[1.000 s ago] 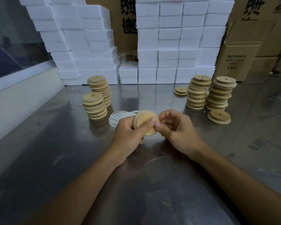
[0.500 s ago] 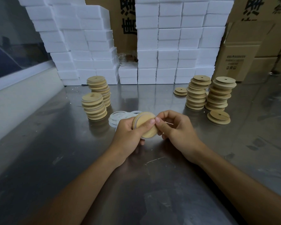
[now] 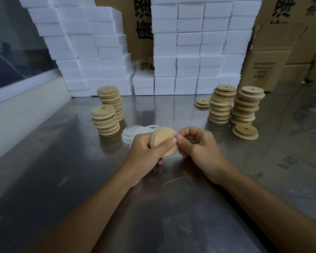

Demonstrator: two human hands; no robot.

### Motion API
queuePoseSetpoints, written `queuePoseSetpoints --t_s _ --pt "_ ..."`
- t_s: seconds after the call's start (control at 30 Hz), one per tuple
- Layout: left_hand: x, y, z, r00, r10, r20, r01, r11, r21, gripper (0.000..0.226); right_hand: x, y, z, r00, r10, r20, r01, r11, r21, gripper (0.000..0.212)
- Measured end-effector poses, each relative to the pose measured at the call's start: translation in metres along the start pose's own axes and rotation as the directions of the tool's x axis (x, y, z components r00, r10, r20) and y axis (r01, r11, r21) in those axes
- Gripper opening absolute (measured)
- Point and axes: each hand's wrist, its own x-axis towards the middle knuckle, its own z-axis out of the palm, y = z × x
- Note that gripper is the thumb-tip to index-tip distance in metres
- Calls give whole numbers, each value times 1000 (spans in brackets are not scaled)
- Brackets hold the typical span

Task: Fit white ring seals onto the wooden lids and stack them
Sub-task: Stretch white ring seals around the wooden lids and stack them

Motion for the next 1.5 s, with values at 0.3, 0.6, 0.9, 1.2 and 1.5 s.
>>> queuePoseSetpoints --t_s 0.3,0.6,0.9,1.2,1.5 --pt "0 4 1 1000 -14 -12 13 998 -62 29 1 -2 -1 999 -15 52 13 999 43 12" --pt "4 1 -2 996 -63 -69 49 981 -187 34 0 -1 -1 996 -9 92 12 999 -34 7" --pt "5 1 -2 999 -41 -36 36 990 -137 29 0 -1 0 998 15 60 -13 1000 -28 12" --pt "1 2 -1 996 -53 74 55 998 -27 16 2 1 -3 997 69 -17 -66 990 126 15" --pt "6 3 -4 992 -116 -55 103 974 -203 32 4 4 -2 999 28 -46 -26 999 37 15"
